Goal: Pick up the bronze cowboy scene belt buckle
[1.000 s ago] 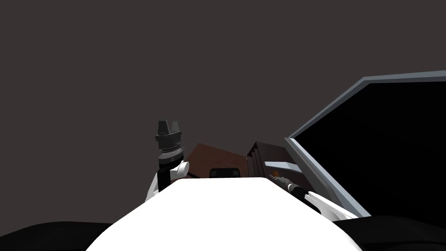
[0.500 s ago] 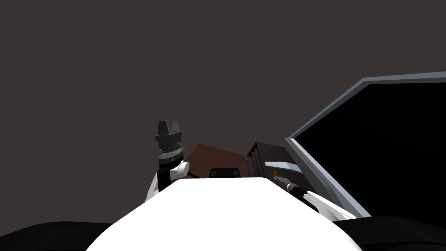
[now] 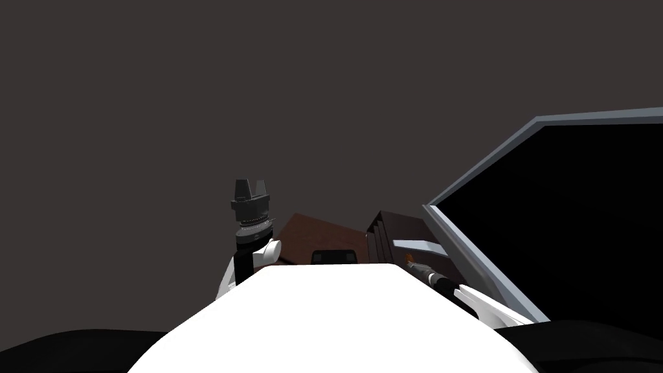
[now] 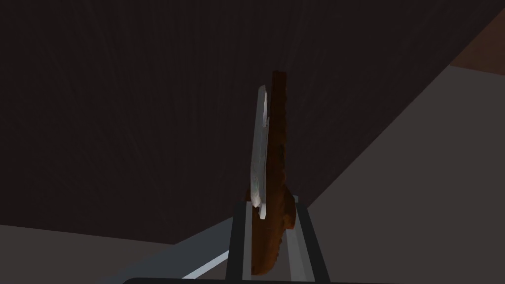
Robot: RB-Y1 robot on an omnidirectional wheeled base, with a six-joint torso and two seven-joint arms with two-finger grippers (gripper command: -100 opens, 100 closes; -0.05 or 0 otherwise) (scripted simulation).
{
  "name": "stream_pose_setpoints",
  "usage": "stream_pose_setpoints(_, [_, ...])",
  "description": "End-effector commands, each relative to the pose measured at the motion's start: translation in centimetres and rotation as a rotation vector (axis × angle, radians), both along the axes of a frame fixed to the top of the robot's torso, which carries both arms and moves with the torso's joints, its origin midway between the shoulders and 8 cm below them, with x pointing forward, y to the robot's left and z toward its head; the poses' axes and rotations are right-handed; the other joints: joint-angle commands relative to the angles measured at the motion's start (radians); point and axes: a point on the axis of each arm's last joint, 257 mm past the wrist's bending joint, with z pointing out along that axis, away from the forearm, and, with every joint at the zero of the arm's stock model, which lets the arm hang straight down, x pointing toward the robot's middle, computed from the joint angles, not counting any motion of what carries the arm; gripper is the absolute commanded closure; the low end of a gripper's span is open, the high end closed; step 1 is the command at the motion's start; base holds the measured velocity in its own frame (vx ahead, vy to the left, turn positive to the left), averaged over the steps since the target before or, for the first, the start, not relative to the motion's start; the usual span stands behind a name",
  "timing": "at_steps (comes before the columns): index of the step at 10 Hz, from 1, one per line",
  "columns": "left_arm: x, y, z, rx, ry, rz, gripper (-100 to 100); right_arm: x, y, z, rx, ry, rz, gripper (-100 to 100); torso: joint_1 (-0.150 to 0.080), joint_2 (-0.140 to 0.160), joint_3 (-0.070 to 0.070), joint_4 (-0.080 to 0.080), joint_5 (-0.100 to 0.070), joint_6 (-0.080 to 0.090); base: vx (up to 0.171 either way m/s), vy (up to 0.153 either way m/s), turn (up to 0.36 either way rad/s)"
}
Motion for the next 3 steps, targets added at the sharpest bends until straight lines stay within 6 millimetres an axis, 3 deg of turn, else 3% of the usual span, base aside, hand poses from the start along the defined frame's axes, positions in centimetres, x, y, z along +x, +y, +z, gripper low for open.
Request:
stream_pose_setpoints(1, [0.00,0.00,0.00,0.000,0.000,0.000,0,0.00,0.00,0.62,0.000,0.002,0.010,100,0.000,0.000,0.000,0.000,0.000,0.000,0.006,-0.010,-0.045])
stream_pose_setpoints(2, [0.00,0.00,0.00,0.000,0.000,0.000,0,-0.03,0.03,0.42,0.000,0.001,0.006,100,0.000,0.000,0.000,0.000,0.000,0.000,0.000,0.000,0.000])
stream_pose_setpoints(3, [0.00,0.00,0.00,0.000,0.000,0.000,0,-0.04,0.02,0.47,0.000,0.002,0.006,0,0.000,0.000,0.000,0.000,0.000,-0.001,0.000,0.000,0.000])
